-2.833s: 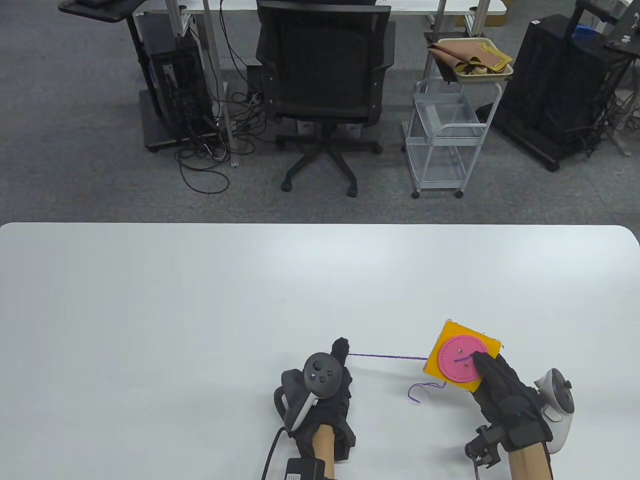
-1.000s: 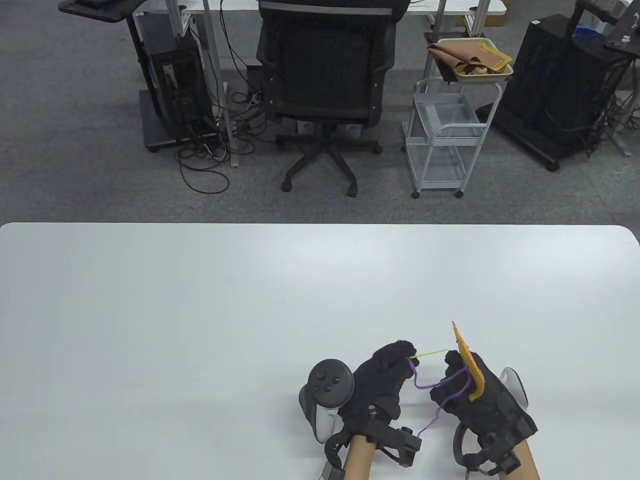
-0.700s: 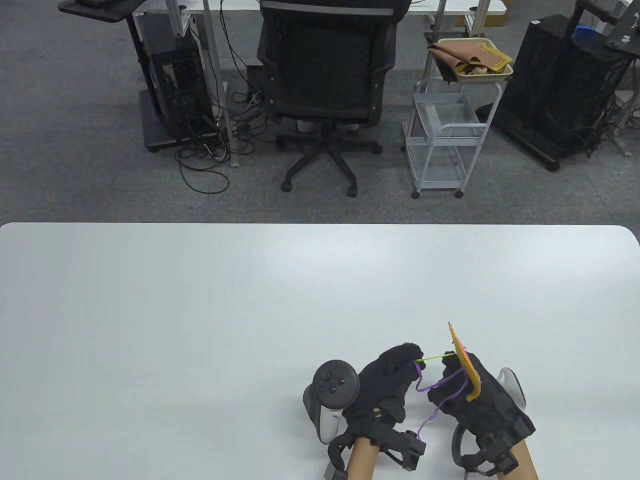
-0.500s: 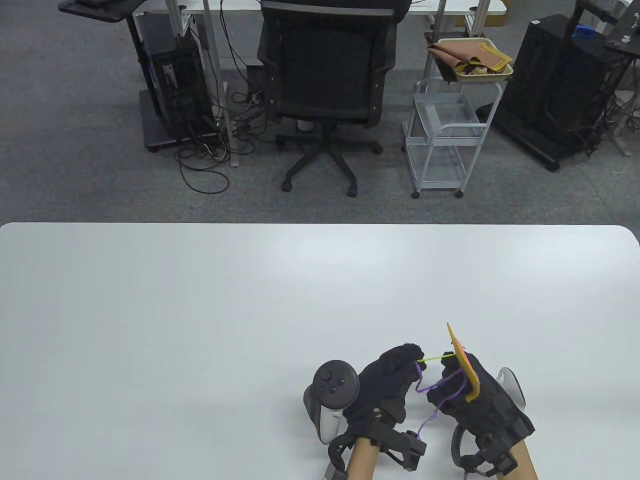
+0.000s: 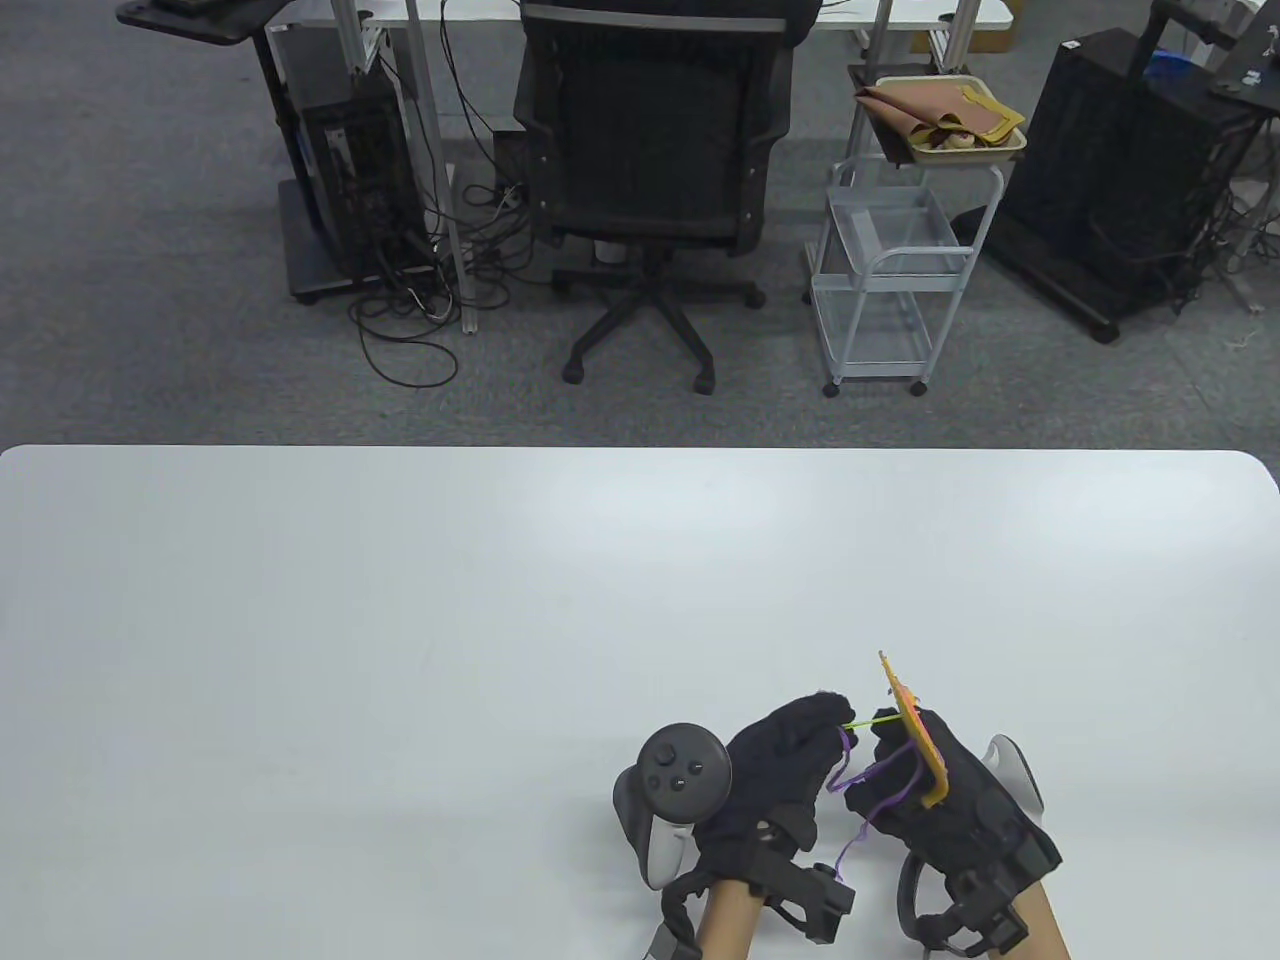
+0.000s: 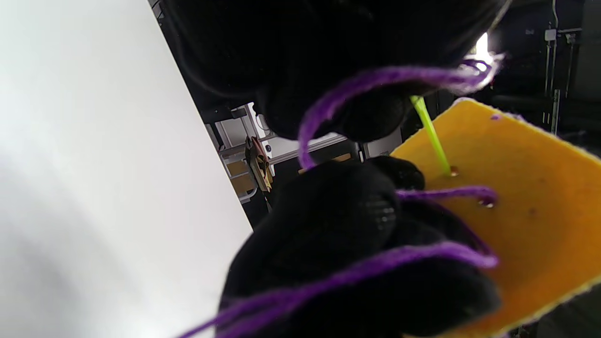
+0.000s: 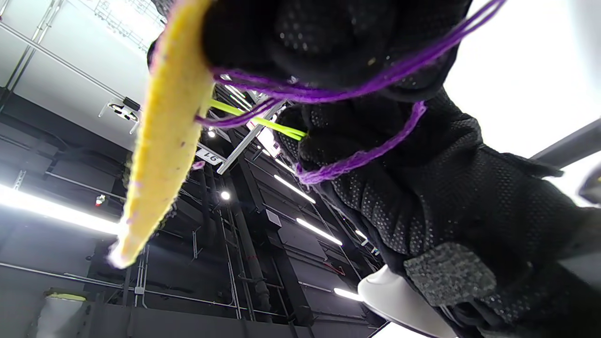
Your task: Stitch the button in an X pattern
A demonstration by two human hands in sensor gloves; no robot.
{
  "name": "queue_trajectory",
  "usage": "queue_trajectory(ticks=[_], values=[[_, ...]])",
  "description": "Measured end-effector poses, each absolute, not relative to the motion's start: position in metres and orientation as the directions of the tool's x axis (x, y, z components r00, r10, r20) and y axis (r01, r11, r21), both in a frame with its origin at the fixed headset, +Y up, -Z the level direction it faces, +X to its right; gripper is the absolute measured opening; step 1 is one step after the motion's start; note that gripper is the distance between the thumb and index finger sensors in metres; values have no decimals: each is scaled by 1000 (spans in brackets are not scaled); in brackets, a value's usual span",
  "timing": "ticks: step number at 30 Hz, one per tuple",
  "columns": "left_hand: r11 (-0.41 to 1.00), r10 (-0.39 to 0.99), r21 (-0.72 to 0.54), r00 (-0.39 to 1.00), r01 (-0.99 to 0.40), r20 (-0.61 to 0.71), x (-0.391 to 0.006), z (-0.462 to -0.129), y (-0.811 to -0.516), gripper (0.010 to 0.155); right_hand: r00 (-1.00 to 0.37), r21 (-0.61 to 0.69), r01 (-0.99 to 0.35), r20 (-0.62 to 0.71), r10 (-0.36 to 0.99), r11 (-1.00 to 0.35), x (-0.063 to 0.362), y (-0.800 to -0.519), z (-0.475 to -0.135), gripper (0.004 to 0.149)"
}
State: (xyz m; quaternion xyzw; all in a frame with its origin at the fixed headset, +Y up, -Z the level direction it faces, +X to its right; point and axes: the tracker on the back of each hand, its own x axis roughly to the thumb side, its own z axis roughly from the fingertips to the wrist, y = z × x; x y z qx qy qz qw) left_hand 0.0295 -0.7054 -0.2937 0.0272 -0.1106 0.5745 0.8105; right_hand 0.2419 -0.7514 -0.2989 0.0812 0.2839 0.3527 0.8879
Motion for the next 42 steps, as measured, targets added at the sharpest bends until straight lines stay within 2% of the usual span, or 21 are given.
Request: queue_trajectory(ticks=[7,13,33,42], values=[[517,824,-2,497,-856,272,30,-292,-698,36,580,342,-588,-454,677,733,240,-753,-299,45],[586,769,28,566,-810,296,30,-291,-695,36,573,345,-590,-458,680,730,238,-753,-298,45],[528,817,-24,500,-849,286,30,-292,-697,38,513,381,-615,-471,717,690,231,-756,-298,45],[495,840,-46,464,-868,280,28,-293,-697,37,457,386,-674,-452,766,629,231,-758,-299,45]])
